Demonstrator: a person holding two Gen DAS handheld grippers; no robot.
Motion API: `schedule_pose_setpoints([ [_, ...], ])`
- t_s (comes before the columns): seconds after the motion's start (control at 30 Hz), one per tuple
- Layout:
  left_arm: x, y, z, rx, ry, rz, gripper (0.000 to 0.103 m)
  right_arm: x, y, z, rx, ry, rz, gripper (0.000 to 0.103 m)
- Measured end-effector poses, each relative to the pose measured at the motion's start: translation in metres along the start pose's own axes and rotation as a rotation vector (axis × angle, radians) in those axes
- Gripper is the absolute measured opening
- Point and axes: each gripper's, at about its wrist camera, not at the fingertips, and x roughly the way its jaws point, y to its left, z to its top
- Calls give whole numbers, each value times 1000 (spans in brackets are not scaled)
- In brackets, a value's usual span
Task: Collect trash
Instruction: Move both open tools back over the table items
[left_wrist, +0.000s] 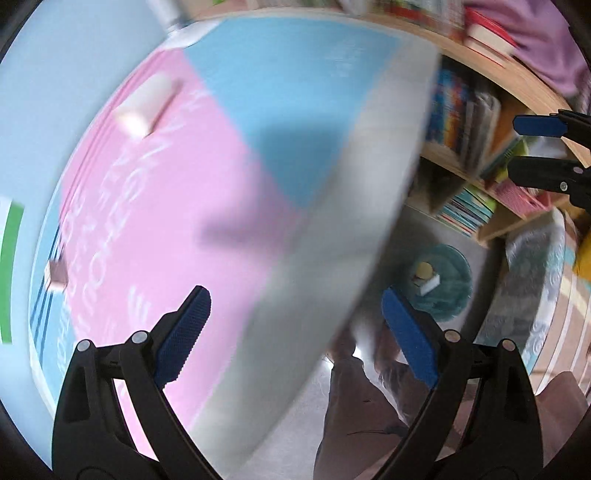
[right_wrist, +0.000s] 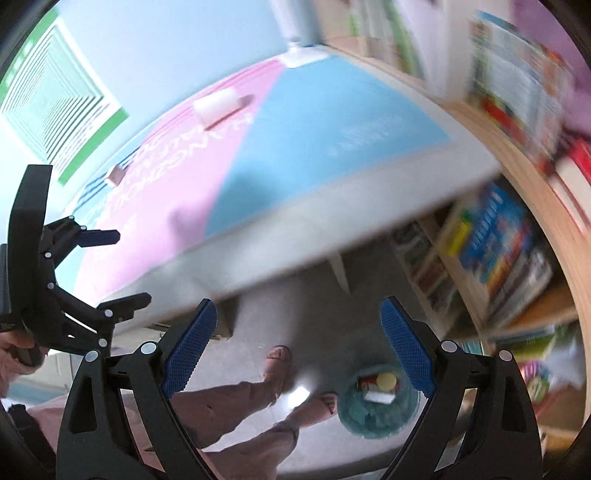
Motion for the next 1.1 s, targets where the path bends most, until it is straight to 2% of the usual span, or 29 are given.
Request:
schedule_pose_setpoints([
  [0.2, 3, 58, -14, -94, -6, 32, 92, 25, 48, 42, -93, 9, 33, 90],
  [0.47, 5, 115, -27, -190, -12, 44, 92, 55, 106, 87, -196, 29, 57, 90],
  [0.9, 16, 195, -53, -305, -4, 61, 92, 95, 167, 133, -279, 46, 66, 90],
  [1.1, 17, 227, -62, -361, 4, 83, 92, 107, 187, 154, -317, 47, 44, 90],
])
